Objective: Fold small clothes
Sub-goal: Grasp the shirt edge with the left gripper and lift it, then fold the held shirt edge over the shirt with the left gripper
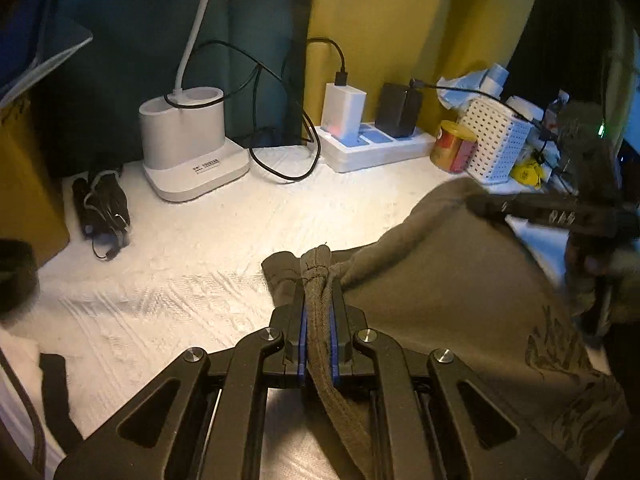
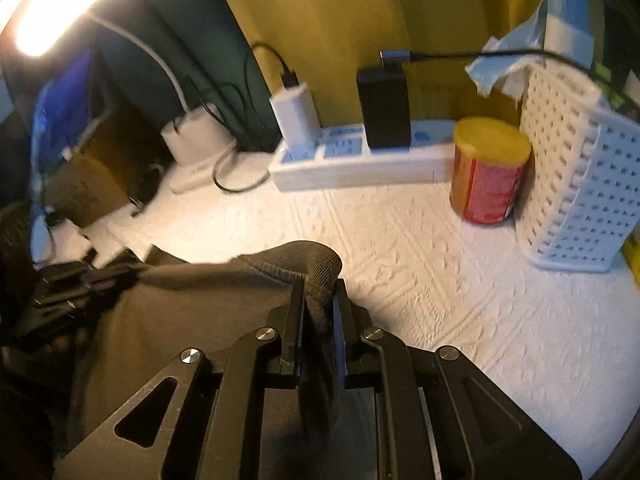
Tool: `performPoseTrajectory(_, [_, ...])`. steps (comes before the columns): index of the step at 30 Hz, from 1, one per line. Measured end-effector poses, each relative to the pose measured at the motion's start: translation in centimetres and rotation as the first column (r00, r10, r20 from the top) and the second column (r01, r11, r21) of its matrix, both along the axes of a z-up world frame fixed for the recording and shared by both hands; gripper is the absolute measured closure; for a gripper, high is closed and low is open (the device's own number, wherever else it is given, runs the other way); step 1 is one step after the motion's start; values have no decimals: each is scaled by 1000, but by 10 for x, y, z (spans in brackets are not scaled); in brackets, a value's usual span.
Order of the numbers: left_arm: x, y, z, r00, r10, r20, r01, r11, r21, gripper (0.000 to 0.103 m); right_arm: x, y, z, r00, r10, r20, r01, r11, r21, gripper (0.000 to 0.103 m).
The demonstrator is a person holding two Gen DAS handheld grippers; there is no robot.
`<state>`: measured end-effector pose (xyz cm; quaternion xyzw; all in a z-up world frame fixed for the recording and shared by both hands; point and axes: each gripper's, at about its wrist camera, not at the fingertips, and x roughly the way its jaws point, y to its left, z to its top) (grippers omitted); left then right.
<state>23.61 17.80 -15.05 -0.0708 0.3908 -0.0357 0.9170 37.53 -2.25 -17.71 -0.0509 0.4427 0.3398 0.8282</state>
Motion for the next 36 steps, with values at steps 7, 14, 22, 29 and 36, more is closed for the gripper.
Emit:
performPoseTrajectory(7, [5,1,-7,998,20,-56,-22,999,-26,80,-6,-3,6,998,-27,48,29,999,-42,88])
performPoseTrajectory(14, [-9,2,10,997,73,-22,-73,997,-6,48,-24,-19,20,993,-69,92,75,995,-65,73])
performPoseTrajectory(22, [-38,-18,29,999,47,-3,-47,999,-2,48,-57,-42,34,993,-83,87,89,994,-65,58])
performPoseTrajectory(29, [-73,-45,34,1000,7,-11,-7,1000,-9,48,-88,-59,40,992,-86,88,92,994,-63,57])
performPoseTrajectory(36, [-106,-68,36,1000,-14,-10,13,1000,-19,48,-124,-79,41,992,-92,86,97,994,-55,57])
